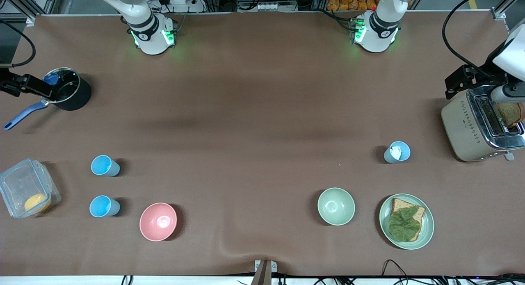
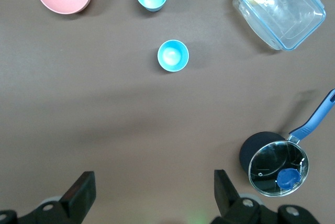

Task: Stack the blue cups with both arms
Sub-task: 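Reach the left gripper to the tissue cup while the right gripper reaches a blue cup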

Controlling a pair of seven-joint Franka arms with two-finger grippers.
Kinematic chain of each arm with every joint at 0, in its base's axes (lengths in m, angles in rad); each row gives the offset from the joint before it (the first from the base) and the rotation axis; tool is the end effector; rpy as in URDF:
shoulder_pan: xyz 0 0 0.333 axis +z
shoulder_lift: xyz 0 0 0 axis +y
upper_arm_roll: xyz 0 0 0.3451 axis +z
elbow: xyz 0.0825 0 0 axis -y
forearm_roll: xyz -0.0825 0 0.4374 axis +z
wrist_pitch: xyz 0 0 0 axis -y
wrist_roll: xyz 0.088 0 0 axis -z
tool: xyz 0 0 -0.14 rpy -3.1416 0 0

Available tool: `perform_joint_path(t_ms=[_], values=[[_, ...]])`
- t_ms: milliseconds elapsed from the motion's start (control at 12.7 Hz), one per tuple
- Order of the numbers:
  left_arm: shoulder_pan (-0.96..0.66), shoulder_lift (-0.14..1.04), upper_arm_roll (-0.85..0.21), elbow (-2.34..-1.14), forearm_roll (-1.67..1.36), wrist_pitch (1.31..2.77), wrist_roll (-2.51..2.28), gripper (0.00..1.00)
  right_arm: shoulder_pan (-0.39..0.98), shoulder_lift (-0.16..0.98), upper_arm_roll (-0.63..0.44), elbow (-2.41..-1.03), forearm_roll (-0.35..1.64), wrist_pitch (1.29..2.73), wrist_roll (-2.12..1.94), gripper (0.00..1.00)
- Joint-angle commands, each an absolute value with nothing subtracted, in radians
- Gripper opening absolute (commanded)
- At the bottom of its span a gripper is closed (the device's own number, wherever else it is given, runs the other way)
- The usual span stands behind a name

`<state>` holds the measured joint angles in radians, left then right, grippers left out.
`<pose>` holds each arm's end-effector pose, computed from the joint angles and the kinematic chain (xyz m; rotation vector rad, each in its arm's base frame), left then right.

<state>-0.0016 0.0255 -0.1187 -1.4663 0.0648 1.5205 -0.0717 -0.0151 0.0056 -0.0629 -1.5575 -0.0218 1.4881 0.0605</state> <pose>0.6095 -0.0633 0.6556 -3.0818 0.0683 -0.0534 0.5964 -0.0497 0.6173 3.1103 -0.2173 -0.1173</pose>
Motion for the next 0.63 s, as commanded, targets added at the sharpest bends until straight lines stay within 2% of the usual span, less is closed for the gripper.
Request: perform_joint_path(t_ms=[0,158,316,395,553], values=[[0.012,0.011,-0.114,-1.467,0.063,1.500,-0.048,1.00,-0.021,-0.014,-0.057,-1.563,0.001,1.480,0.051,1.00],[0.018,0.032,-0.106,-1.473,0.048,1.500,-0.041,1.00,-0.025,-0.014,-0.061,-1.562,0.031,1.485,0.031,1.00],[0.028,0.110,-0.104,-1.491,0.040,1.523,-0.040,1.00,-0.025,-0.012,-0.063,-1.565,0.031,1.486,0.029,1.00],[0.032,0.130,-0.104,-1.540,0.032,1.581,-0.040,1.00,-0.025,-0.008,-0.063,-1.566,0.031,1.480,0.022,1.00],[0.053,0.106,-0.104,-1.745,0.025,1.797,-0.038,1.00,-0.035,0.015,-0.067,-1.577,0.029,1.480,-0.088,1.00]])
